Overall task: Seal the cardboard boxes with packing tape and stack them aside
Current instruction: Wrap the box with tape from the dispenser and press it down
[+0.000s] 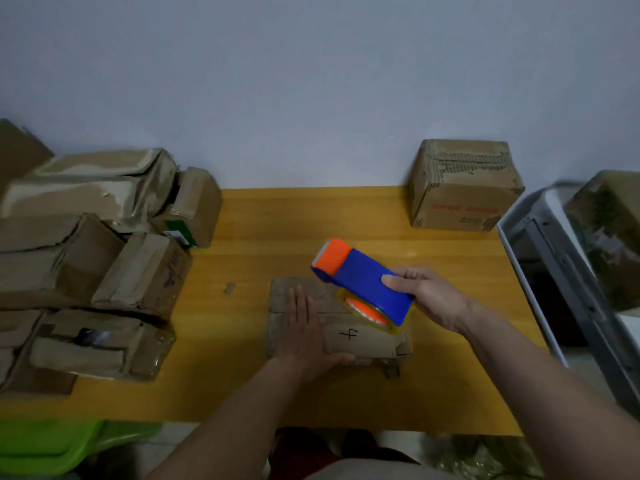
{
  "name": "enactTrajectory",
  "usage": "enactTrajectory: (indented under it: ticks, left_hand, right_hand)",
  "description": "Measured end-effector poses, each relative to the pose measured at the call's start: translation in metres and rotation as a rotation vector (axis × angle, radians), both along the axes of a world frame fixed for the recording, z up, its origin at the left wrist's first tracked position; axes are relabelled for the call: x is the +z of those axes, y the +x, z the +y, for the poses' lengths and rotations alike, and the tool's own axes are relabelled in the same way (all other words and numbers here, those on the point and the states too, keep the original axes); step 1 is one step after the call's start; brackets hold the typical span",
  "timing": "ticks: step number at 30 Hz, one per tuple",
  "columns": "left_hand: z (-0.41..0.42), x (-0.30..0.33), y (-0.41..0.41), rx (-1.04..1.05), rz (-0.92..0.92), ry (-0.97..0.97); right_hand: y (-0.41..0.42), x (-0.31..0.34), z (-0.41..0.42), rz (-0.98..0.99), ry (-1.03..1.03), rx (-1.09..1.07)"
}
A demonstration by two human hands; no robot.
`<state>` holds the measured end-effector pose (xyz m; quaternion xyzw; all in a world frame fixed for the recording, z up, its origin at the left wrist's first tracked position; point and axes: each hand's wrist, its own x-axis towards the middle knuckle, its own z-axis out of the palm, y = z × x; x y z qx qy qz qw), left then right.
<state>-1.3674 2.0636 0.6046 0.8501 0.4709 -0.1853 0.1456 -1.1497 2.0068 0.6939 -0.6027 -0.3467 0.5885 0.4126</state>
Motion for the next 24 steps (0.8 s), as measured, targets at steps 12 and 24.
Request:
enactTrajectory:
  ticks: [12, 24]
  left_hand:
    - [0.029, 0.035, -0.017, 0.845, -0.599, -0.220]
    - [0.043, 0.062, -0.018, 1.335, -1.240, -1.123]
  right_hand:
    - [0.000, -0.006, 0.023, -0.084, -0.158, 0.177]
    - [-0.004, -0.001, 0.030, -0.156, -0.179, 0.235]
